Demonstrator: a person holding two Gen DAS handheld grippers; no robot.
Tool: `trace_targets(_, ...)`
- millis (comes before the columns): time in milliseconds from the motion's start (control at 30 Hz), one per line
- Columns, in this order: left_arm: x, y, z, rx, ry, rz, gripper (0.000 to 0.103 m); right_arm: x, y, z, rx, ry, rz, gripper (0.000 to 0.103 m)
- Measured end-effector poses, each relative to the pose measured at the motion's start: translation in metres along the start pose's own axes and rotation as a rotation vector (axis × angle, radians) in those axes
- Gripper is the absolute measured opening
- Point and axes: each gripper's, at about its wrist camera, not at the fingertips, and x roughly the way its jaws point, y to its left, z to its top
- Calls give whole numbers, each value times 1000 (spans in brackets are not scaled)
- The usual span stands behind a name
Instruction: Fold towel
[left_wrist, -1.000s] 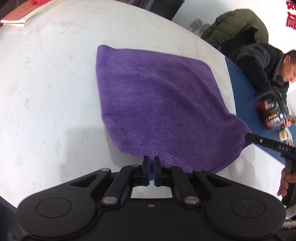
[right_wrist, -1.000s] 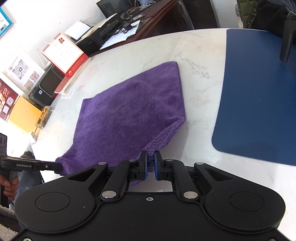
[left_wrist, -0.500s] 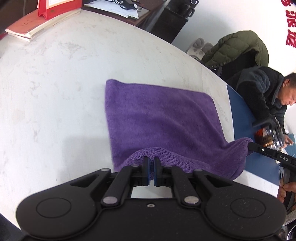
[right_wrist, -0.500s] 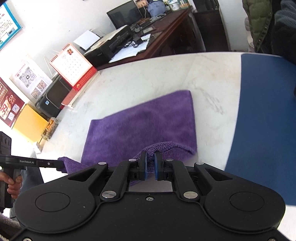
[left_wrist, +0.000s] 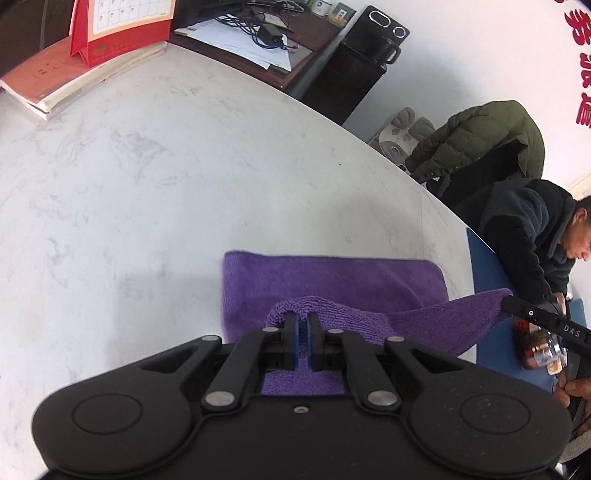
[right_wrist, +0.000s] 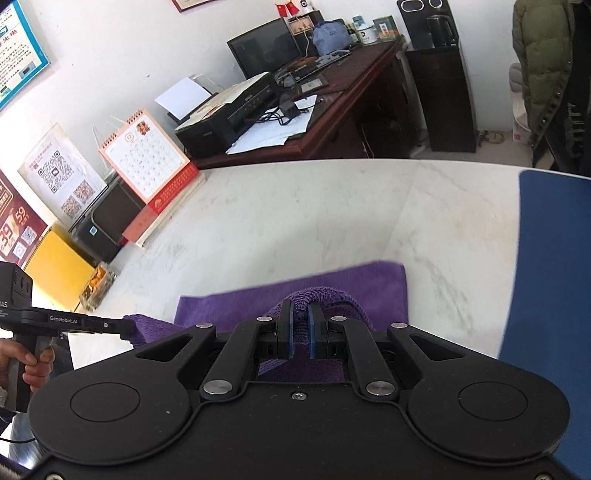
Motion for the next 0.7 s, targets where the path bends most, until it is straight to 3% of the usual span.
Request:
trace_targets(433, 45, 18, 29, -36, 31, 8, 4, 43, -34, 13, 56, 28, -16, 7)
trace_targets(700, 61, 29, 31, -56, 61, 25, 4, 59, -49, 13, 97, 43, -19, 7)
